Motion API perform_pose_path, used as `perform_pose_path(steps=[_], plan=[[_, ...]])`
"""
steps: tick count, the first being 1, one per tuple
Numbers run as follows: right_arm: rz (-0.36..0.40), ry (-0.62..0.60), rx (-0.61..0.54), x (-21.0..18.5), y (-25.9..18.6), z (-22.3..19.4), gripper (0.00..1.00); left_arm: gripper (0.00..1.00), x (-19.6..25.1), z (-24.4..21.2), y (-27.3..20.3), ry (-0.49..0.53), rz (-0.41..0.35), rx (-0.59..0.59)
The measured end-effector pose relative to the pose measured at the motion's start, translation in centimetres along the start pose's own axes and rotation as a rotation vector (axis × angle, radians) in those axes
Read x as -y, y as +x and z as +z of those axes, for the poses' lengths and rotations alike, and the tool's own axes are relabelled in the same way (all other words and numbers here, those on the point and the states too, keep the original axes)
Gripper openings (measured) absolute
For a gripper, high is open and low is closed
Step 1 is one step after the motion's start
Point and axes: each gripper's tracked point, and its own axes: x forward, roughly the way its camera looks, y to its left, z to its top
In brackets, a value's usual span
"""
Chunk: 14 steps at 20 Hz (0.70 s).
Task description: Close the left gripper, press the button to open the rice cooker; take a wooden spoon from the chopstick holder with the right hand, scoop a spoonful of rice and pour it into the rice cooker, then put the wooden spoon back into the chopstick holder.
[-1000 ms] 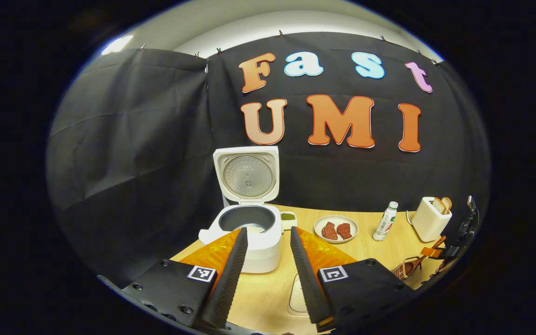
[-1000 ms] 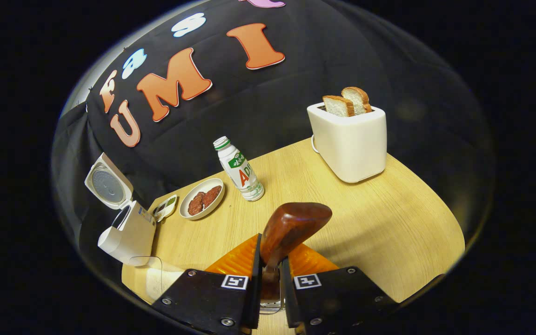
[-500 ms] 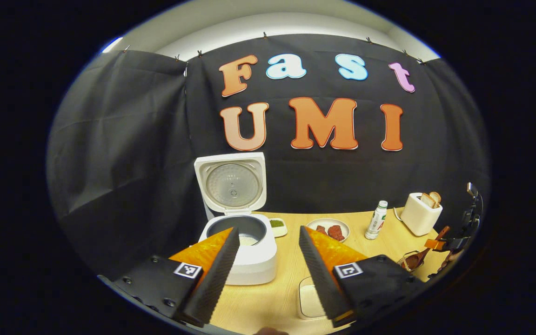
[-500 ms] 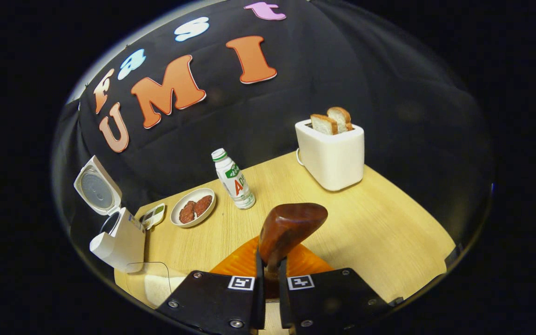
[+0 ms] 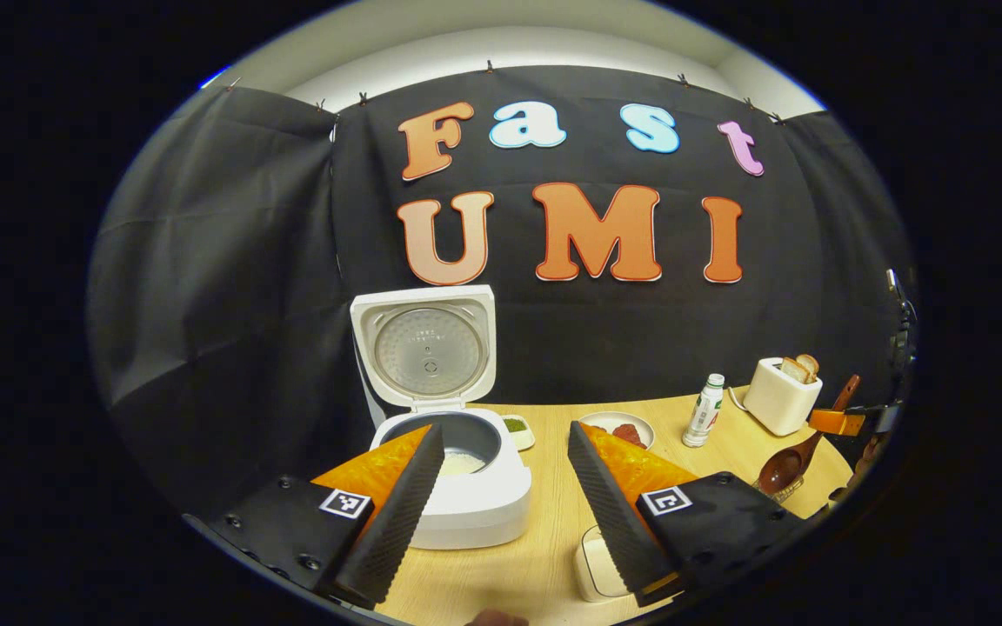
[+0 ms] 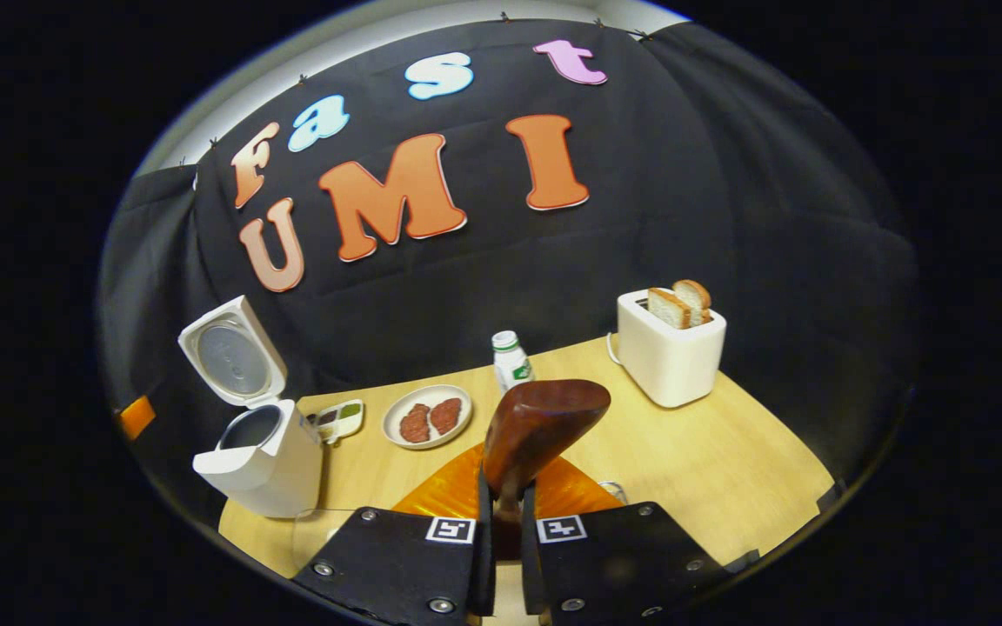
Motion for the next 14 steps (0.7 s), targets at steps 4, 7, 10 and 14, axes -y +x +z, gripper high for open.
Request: perform_pose_path(steps=[4,7,10,14], plan=[[0.118,-0.084,-0.034,-6.2,0.1,-2.1,0.12,0.94,-2.2,-0.5,-0.2,-0.013,0.028,-0.001],[0.174,-0.158,-0.066,-9.5,0.4,-4.3,0.12,0.94,-3.5,-1.0,-0.7,-0.023,0.052,0.008],[0.177,-0.273,-0.104,-10.7,1.2,-7.1,0.12,0.98,-4.6,-1.9,-1.3,-0.026,0.074,-0.004],[0.162,-0.429,-0.117,-11.4,2.1,-9.9,0.12,0.97,-6.4,-2.8,-2.2,-0.034,0.113,-0.022]])
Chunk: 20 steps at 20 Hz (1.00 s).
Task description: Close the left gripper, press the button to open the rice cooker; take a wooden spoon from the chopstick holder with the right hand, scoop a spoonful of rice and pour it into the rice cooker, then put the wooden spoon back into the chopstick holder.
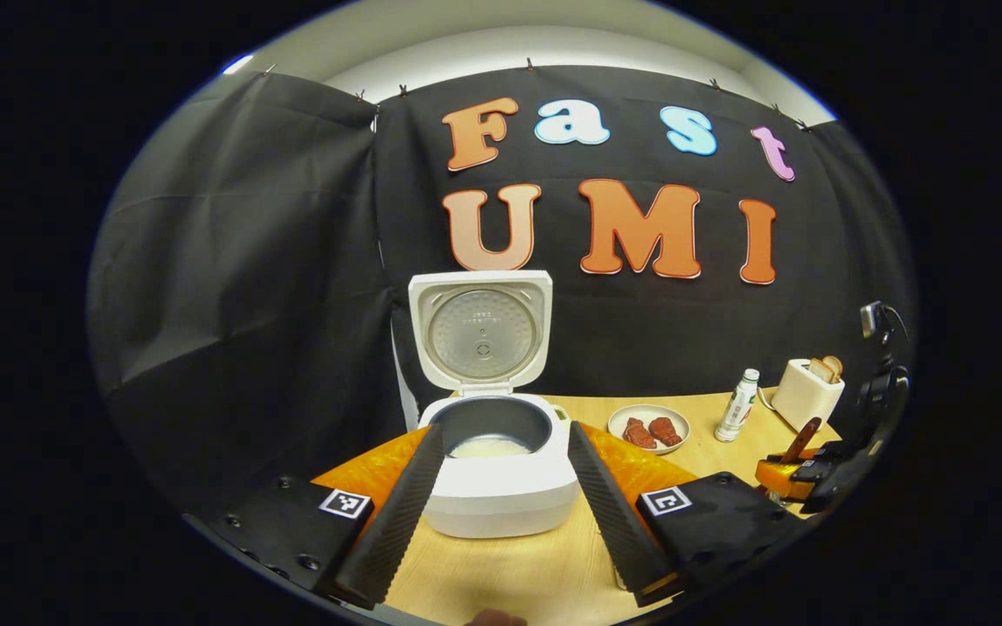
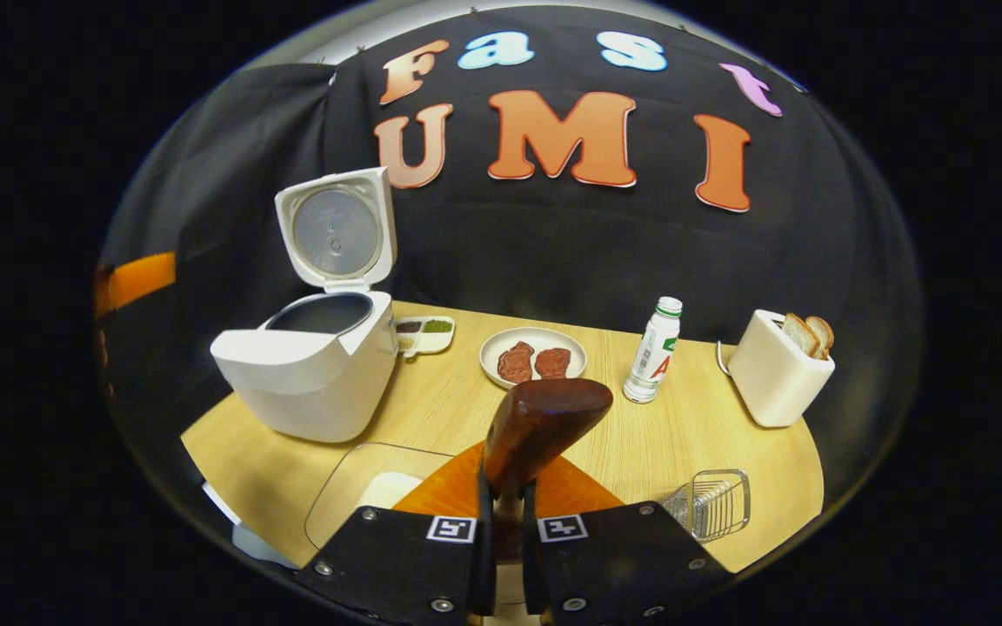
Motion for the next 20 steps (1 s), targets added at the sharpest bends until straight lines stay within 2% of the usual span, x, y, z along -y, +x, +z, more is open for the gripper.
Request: perform_pose_path(steps=[3,4,5,6,8,11,13,14,15,17,18,19,20], plan=[[-0.063,-0.090,0.008,0.2,0.4,-0.6,0.12,0.94,-1.1,-0.6,-0.3,-0.012,0.024,-0.016],[-0.070,-0.125,0.013,0.0,0.4,-0.6,0.12,0.97,-1.5,-0.8,-0.4,-0.012,0.031,-0.019],[-0.074,-0.152,0.011,-0.2,0.6,-0.9,0.12,0.94,-1.8,-0.9,-0.3,-0.012,0.036,-0.024],[-0.072,-0.171,0.006,-0.5,0.8,-1.5,0.12,0.98,-2.1,-0.9,-0.3,-0.010,0.043,-0.025],[-0.079,-0.196,-0.031,-0.8,1.3,-3.3,0.12,0.94,-2.5,-1.0,-0.1,-0.007,0.048,-0.026],[-0.091,-0.175,-0.031,-0.8,1.0,-3.9,0.12,0.94,-2.7,-0.8,0.0,0.007,0.049,-0.021],[-0.084,-0.149,-0.052,-1.5,0.9,-4.9,0.12,0.97,-2.7,-1.1,0.1,0.019,0.044,-0.026],[-0.070,-0.128,-0.070,-2.1,1.0,-5.6,0.12,0.94,-2.8,-1.2,0.1,0.025,0.045,-0.031],[-0.055,-0.112,-0.076,-2.9,0.7,-6.0,0.12,0.97,-2.9,-1.3,0.2,0.029,0.045,-0.034],[-0.019,-0.077,-0.074,-4.2,0.8,-5.9,0.15,0.94,-3.0,-1.3,0.3,0.033,0.042,-0.038],[0.003,-0.048,-0.094,-5.0,0.6,-6.1,0.12,0.97,-3.1,-1.3,0.2,0.040,0.041,-0.040],[0.035,0.009,-0.109,-5.9,0.3,-6.0,0.12,0.94,-3.3,-1.4,0.2,0.048,0.042,-0.039],[0.057,0.071,-0.135,-6.5,0.4,-6.3,0.12,0.97,-3.6,-1.3,0.1,0.055,0.045,-0.038]])
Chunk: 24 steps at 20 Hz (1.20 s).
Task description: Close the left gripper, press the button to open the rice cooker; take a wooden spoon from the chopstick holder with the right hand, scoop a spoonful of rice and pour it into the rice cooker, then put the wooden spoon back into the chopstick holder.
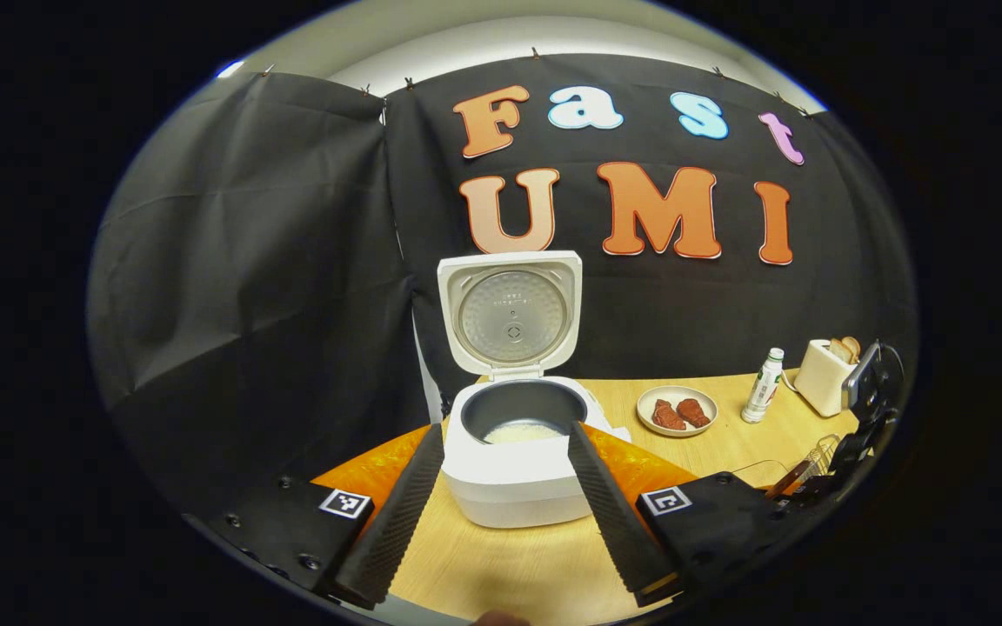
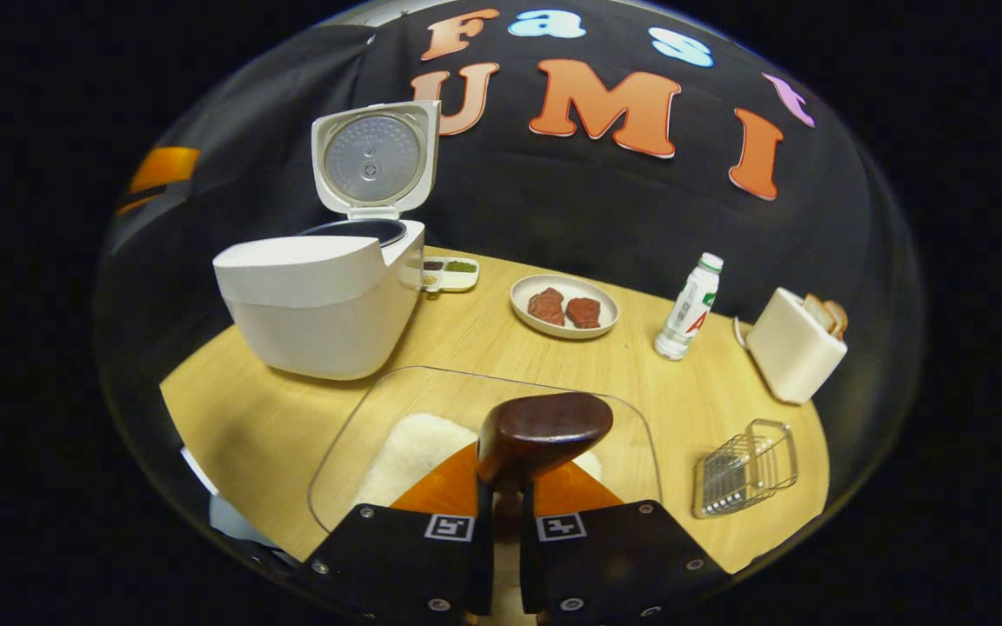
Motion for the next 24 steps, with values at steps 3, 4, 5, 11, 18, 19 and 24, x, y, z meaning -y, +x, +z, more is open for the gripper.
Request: perform_pose_path(steps=[3,4,5,11,18,19,24], plan=[[0.013,0.093,-0.029,0.2,0.2,0.4,0.12,0.97,-0.9,-0.1,-0.3,0.009,0.009,0.001],[0.018,0.130,-0.043,0.2,0.3,0.4,0.12,0.97,-1.1,-0.2,-0.4,0.008,0.012,-0.001],[0.027,0.175,-0.058,0.0,0.4,0.4,0.12,0.94,-1.5,-0.3,-0.4,0.007,0.015,-0.003],[0.032,0.337,-0.114,0.5,0.7,0.2,0.12,0.94,-3.0,-0.8,-0.8,-0.003,0.037,-0.008],[0.059,0.425,-0.153,0.7,0.9,0.1,0.12,0.94,-3.5,-0.9,-0.9,-0.010,0.038,-0.003],[0.062,0.446,-0.159,0.9,1.0,0.1,0.12,0.97,-3.6,-1.1,-1.0,-0.012,0.041,-0.004],[0.130,0.513,-0.175,-0.3,0.9,0.5,0.12,0.97,-4.2,-1.3,-1.2,-0.022,0.052,-0.008]])
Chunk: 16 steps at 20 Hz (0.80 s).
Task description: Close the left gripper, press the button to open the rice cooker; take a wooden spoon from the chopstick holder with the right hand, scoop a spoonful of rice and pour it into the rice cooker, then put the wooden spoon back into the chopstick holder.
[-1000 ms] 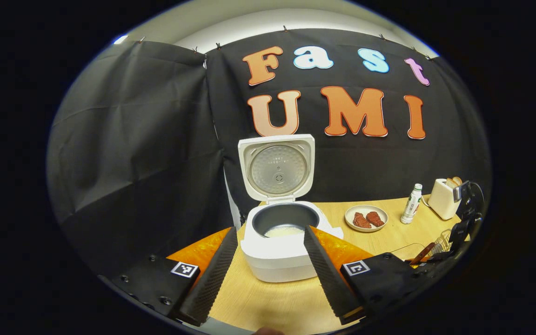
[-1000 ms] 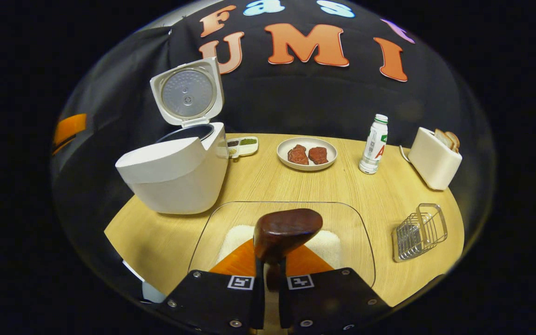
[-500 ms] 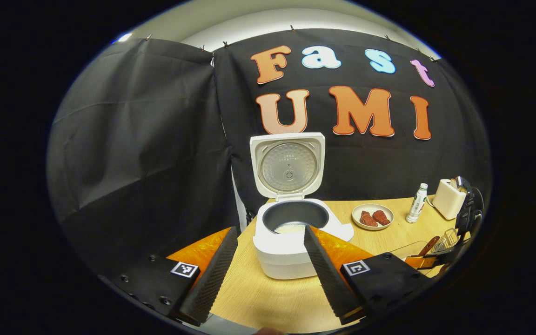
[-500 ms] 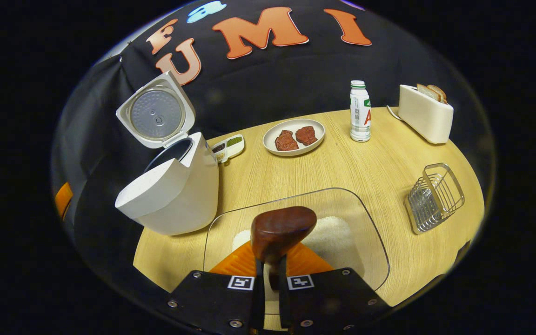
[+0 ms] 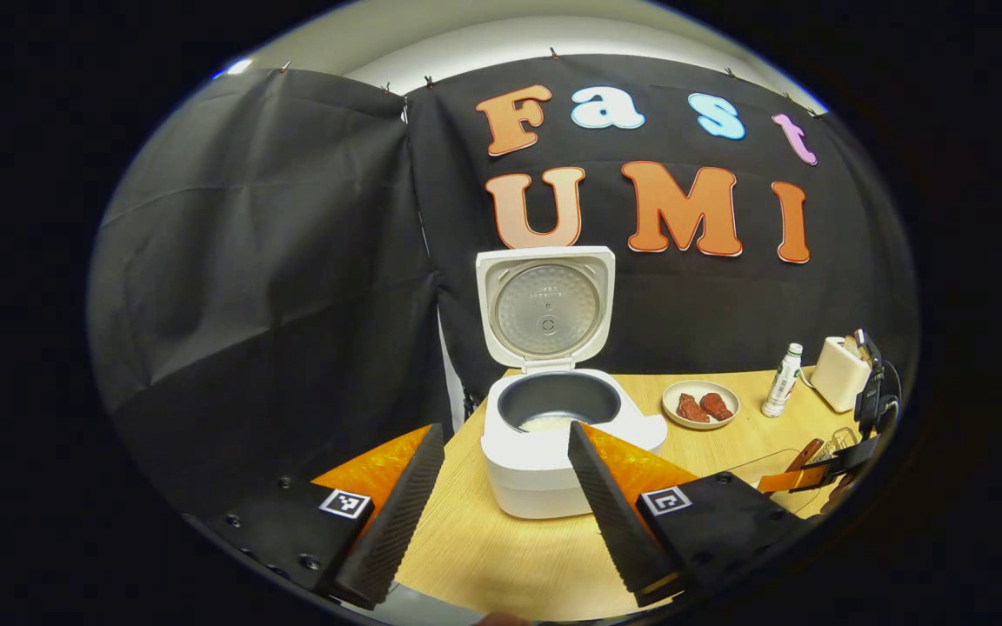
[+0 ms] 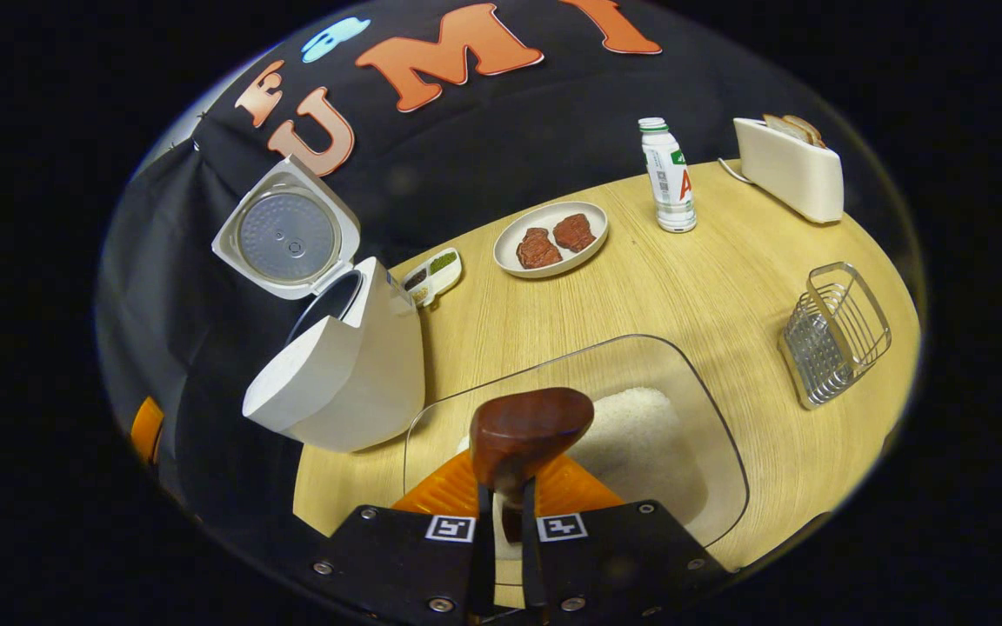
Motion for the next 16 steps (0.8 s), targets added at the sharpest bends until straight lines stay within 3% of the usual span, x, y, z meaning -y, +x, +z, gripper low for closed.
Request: perform_pose_path(steps=[5,6,10,16], plan=[[0.111,0.161,-0.048,-0.5,0.0,-0.2,0.12,0.94,0.0,-0.2,-0.2,0.004,0.006,-0.003],[0.121,0.184,-0.055,-0.3,-0.1,-0.3,0.12,0.98,0.1,-0.3,-0.1,0.004,0.006,-0.008],[0.163,0.298,-0.077,0.6,0.2,-0.2,0.12,0.94,0.7,0.1,0.1,0.004,0.003,-0.007],[0.225,0.455,-0.058,2.7,-0.4,0.9,0.12,0.97,2.5,0.5,0.4,0.015,-0.018,-0.007]])
